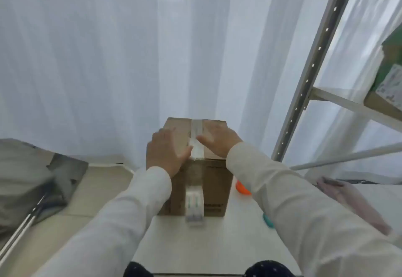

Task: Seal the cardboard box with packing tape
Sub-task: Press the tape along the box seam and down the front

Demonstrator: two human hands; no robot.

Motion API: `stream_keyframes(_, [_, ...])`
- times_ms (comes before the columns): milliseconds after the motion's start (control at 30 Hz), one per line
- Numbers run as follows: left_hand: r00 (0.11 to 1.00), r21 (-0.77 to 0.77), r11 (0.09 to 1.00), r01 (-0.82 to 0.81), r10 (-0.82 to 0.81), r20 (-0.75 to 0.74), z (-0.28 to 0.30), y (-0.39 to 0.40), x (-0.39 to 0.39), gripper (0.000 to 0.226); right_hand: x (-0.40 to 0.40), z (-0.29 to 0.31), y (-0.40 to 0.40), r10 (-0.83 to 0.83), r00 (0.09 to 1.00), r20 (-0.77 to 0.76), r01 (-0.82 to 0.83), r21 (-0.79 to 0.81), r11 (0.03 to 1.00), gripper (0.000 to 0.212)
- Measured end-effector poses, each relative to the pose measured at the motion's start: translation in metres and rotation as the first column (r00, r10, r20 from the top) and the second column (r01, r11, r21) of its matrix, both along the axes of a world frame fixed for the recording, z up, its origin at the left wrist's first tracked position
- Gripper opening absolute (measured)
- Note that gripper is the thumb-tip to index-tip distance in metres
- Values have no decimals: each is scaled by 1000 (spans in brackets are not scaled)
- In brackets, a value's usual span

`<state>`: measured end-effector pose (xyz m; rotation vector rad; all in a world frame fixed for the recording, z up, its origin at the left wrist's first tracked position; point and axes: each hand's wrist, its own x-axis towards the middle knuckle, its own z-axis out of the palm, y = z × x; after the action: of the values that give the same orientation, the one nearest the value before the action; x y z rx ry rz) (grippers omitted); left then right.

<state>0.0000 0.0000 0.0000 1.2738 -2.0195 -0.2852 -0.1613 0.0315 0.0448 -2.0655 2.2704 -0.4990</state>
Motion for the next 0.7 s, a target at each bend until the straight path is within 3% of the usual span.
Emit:
stream_keyframes(100, [994, 181, 983, 0, 19, -105, -21, 17, 3, 44, 7, -17, 13, 18, 999, 43, -23, 123, 992, 57])
stream_keyframes(233, [997, 151, 988, 27, -15, -78, -33, 23, 3, 33, 12, -29, 15, 25, 998, 59, -34, 153, 988, 51])
stream_keyframes(367, [1000, 12, 1000, 16, -16, 14, -42, 13, 4, 43, 12, -31, 2, 70, 997, 43, -74, 99, 992, 42])
stream_keyframes(467, [988, -129, 987, 97, -80, 131, -49, -2, 6, 55, 10, -31, -13, 90, 993, 79, -97, 88, 991, 36])
stream_keyframes(600, [958, -110, 975, 191, -160, 238, -53, -10, 3, 61, 4, -32, -36, 92, 991, 98, -112, 215, 970, 30])
stream_keyframes(700, [965, -118, 975, 190, -163, 204, -52, -13, 1, 64, 4, -36, -45, 92, 992, 90, -115, 291, 950, 44])
